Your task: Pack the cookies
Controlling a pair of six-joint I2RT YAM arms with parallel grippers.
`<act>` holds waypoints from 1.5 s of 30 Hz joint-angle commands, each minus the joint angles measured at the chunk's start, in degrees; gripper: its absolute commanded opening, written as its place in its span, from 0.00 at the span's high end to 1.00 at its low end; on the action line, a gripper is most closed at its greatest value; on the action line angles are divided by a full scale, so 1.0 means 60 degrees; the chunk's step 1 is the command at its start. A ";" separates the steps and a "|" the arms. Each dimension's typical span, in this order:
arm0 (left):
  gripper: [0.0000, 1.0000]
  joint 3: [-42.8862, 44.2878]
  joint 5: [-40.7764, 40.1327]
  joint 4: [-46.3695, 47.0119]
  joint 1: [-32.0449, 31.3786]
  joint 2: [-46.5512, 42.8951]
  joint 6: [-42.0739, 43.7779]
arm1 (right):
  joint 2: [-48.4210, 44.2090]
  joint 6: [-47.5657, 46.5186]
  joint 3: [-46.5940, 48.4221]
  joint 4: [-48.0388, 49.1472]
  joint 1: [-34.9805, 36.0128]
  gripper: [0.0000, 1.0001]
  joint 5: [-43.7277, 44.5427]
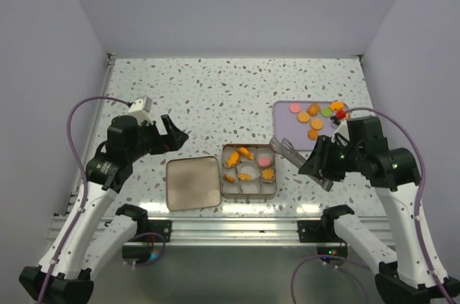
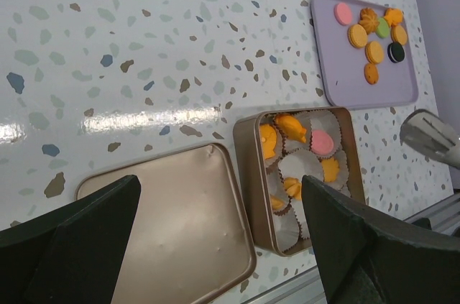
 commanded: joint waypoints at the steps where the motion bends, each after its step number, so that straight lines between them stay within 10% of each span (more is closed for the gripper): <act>1: 0.00 0.0119 0.0147 0.0138 -0.0045 -0.0104 -0.0107 | 0.0886 -0.0093 0.1208 -0.1822 0.0039 0.57 0.0926; 16: 0.00 0.0514 0.0161 0.0299 -0.0045 0.0481 0.0361 | 0.3992 0.0200 0.2236 -0.0124 0.0053 0.57 0.4192; 45: 0.00 0.0778 -0.0220 0.1500 -0.0031 0.2619 0.1021 | 0.8622 -0.0372 0.4169 0.0932 -0.0137 0.57 0.5102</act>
